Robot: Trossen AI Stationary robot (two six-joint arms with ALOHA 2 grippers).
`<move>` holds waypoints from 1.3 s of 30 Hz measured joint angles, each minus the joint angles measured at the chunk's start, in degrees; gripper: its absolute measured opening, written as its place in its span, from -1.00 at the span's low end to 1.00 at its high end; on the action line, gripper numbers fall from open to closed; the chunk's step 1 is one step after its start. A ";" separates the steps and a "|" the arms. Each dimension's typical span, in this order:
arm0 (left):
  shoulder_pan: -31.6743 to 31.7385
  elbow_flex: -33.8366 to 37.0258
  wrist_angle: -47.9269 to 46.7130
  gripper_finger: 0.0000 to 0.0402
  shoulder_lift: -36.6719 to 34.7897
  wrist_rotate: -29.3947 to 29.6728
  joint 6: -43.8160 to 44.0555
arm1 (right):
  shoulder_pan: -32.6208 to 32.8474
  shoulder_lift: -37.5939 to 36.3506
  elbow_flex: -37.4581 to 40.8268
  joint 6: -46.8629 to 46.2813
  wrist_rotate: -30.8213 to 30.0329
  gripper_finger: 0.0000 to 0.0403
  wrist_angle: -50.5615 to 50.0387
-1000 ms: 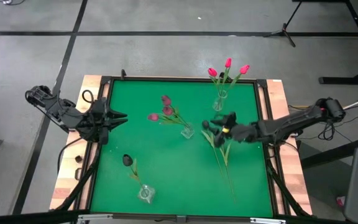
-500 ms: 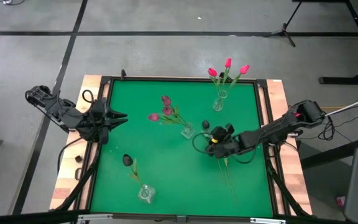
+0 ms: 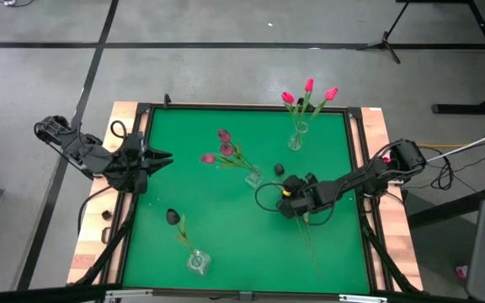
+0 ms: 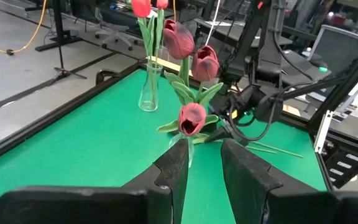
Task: Sort flowers into vase by color
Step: Put the left black tulip into the bottom transparent vase
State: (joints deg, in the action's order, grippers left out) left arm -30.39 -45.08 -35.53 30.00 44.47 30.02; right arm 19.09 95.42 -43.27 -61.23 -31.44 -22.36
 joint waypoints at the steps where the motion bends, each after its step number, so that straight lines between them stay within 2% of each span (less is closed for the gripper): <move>1: 0.00 0.00 0.00 -0.54 0.00 -0.01 -0.03 | 0.00 0.11 -0.03 -0.31 0.52 -0.17 -0.04; 4: 0.00 0.00 0.00 -0.54 0.00 -0.38 -0.07 | 0.00 0.26 -0.13 -0.48 1.85 -0.41 0.16; 7: 0.00 0.00 0.00 -0.54 -0.02 -0.42 -0.09 | 0.00 0.26 -0.13 -0.55 2.14 -0.80 0.10; 9: 0.00 0.00 0.11 -0.54 -0.02 -0.42 -0.09 | 0.00 0.26 -0.13 -0.57 2.14 -0.92 0.03; 14: 0.00 0.00 0.36 -0.54 -0.02 -0.44 -0.11 | 0.02 0.24 -0.66 -1.96 2.05 -0.92 -0.83; 19: 0.00 0.00 3.01 -0.54 0.00 -0.46 -0.13 | 0.02 0.37 -4.82 -1.31 1.45 -0.94 -5.24; 26: 0.00 0.00 5.21 -0.54 0.00 0.16 3.09 | 0.07 0.35 -12.55 -2.80 -0.57 -0.97 -18.61; 32: 0.00 0.00 5.18 -0.54 -0.04 1.73 5.73 | 0.07 -1.70 -21.72 -2.94 -5.37 -0.98 -31.93; 36: 0.00 0.00 3.63 -0.54 -0.12 -1.35 7.68 | 0.15 -5.71 -28.82 -2.04 -9.90 -0.98 -41.02; 39: 0.00 0.00 1.10 -0.54 0.00 -6.88 11.06 | 1.45 -8.71 -34.22 0.93 -14.03 -0.99 -43.85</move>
State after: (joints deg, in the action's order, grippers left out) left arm -30.39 -45.08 -34.43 30.00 37.59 41.08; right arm 20.54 86.71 -77.49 -60.29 -45.47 -66.20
